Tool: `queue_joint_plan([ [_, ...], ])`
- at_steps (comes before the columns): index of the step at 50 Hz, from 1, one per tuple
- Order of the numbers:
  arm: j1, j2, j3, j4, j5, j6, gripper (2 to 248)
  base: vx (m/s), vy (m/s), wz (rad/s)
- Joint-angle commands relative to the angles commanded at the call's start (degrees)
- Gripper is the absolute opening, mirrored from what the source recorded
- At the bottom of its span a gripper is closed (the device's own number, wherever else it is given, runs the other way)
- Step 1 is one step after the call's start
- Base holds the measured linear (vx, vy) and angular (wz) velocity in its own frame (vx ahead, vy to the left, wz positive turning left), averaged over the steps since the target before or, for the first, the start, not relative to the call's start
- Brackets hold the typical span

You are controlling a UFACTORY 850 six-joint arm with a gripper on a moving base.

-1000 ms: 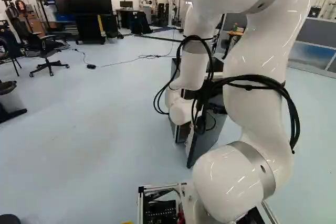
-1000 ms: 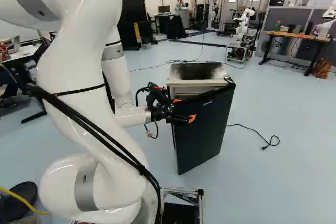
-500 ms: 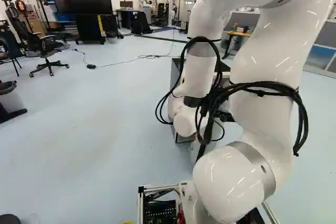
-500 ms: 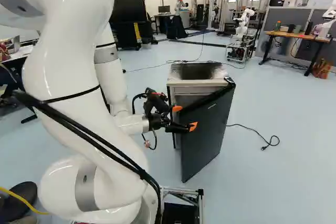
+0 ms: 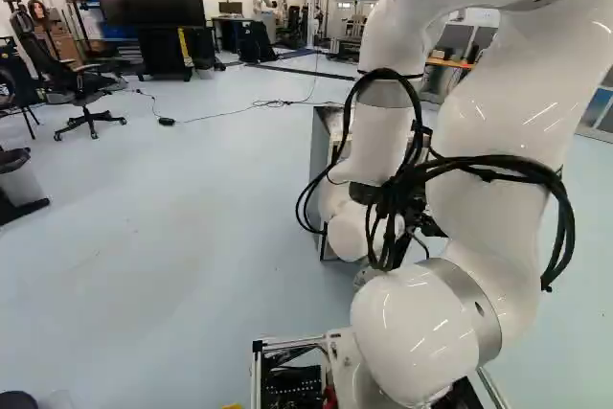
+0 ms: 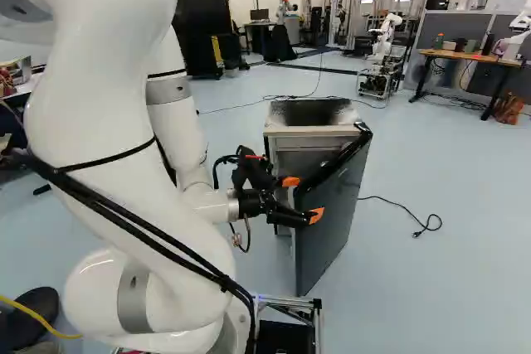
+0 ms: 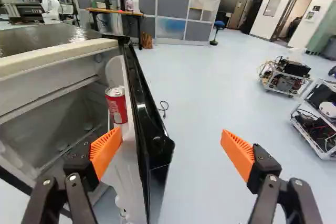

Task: Grab a drink from the fridge

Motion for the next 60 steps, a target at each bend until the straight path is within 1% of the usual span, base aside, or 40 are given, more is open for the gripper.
queue_joint_plan([
  [15, -4.8, 0.16, 0.24, 1.8, 1.31, 0.0, 247, 0.0, 0.0, 0.0],
  [30, -10.23, -0.19, -0.32, 3.5, 2.51, 0.0, 247, 0.0, 0.0, 0.0],
  [44, -16.16, -1.39, -2.22, 3.72, 2.64, 0.0, 247, 0.0, 0.0, 0.0],
  [60, -23.2, -3.76, -6.02, 3.72, 2.64, 0.0, 247, 0.0, 0.0, 0.0],
])
